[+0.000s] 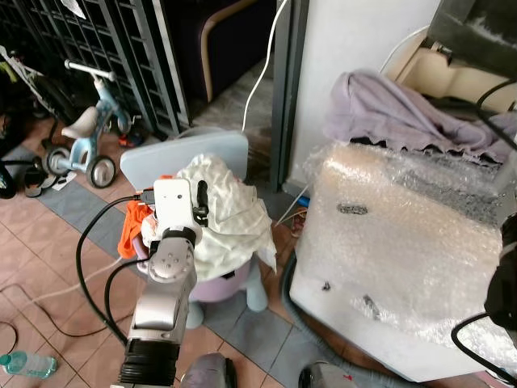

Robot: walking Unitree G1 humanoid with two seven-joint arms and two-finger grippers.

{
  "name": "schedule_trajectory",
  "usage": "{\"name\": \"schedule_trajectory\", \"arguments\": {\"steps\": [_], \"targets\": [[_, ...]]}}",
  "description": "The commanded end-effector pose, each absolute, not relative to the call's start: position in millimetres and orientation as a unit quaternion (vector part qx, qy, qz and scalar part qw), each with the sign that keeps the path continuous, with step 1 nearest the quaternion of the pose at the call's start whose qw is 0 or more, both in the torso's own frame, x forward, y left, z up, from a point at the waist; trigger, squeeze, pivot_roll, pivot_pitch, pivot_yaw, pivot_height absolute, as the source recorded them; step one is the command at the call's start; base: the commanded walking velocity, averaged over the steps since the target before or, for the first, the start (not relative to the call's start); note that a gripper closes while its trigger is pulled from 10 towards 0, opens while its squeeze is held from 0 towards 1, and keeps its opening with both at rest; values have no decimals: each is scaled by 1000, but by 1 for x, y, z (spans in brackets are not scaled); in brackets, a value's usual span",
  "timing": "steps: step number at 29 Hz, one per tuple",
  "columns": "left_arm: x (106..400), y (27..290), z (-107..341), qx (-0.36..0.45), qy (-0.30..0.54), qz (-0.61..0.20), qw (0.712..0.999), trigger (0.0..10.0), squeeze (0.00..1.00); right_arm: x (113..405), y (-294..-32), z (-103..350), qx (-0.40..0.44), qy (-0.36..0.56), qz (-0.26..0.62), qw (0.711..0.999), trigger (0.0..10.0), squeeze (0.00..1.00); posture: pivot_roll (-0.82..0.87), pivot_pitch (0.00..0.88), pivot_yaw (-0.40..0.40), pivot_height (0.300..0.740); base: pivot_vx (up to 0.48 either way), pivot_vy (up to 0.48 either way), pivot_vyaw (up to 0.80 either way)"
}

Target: Clothes washing

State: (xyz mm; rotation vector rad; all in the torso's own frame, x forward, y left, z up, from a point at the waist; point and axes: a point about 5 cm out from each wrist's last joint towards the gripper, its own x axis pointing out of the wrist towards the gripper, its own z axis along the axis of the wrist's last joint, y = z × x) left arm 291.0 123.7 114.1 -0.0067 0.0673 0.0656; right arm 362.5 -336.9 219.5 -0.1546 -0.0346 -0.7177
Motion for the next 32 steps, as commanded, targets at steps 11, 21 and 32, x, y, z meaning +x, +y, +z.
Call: {"name": "schedule_trajectory", "arguments": {"steps": [11,21,32], "targets": [[290,128,112,11,40,53,998,10000,0,337,-366,252,-193,-95,-491,844,10000,1000,-16,40,27,740,0,0,0],[292,123,112,8,40,42,998,10000,0,367,-304,256,-214,-166,-271,924,10000,1000,-20,38,29,740,0,0,0],[292,126,112,11,40,46,998,10000,0,382,-225,250,-116,-200,5,973,10000,0,-16,35,27,740,0,0,0]]}}
